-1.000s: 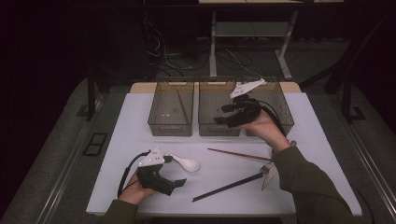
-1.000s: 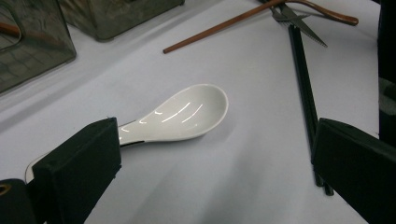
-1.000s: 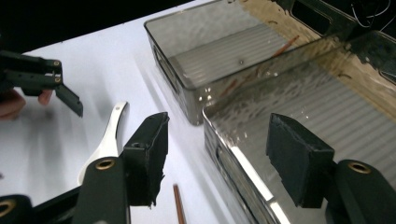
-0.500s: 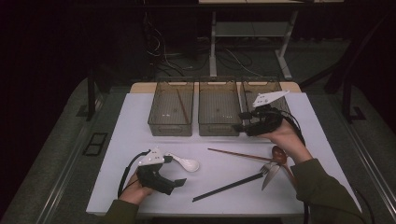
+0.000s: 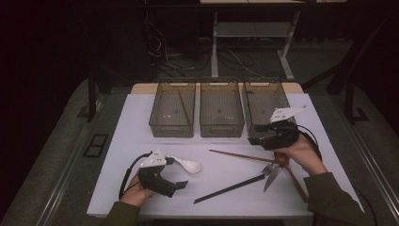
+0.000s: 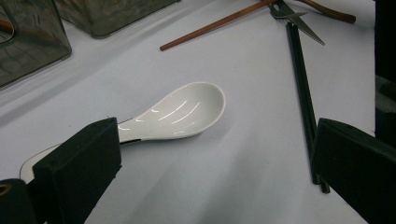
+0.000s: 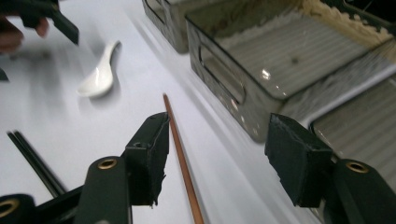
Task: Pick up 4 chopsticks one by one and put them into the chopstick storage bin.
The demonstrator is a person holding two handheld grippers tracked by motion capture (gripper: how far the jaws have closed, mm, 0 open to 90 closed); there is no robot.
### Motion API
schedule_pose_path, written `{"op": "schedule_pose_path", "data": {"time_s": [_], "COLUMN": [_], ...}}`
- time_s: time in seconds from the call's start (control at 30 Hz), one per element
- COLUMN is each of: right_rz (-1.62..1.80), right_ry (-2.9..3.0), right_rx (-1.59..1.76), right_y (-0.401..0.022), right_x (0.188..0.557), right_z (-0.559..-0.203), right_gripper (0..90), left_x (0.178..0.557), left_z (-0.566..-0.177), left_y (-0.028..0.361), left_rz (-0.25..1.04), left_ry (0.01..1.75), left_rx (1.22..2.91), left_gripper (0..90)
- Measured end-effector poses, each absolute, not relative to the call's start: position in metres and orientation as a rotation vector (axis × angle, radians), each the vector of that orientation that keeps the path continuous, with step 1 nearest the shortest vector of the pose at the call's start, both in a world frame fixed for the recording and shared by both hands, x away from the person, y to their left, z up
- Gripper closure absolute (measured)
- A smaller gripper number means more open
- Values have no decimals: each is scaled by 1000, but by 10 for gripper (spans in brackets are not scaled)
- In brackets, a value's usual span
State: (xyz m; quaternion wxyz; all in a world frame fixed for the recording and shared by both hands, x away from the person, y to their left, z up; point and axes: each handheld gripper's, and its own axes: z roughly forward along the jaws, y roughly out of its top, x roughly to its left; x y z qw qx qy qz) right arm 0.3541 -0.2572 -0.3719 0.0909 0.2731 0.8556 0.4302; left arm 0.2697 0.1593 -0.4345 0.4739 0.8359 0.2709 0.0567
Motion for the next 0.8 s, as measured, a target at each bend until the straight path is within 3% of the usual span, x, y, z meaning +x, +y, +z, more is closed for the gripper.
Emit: {"op": "schedule_pose_path", "data": {"time_s": [0.4, 0.8], "right_rz": [1195, 1050], "right_ry": [2604, 2745], "right_rx": [863, 773], "right_y": [-278, -267], "right_x": [349, 346], "right_z": [-390, -409], "right_gripper": [478, 610], "left_x": [269, 269], "left_z": [-434, -434], "left_y": [160, 160], "left_rz": [136, 134], "left_ry": [654, 653], "left_rx": [2042, 2040], "left_gripper": [8, 8]}}
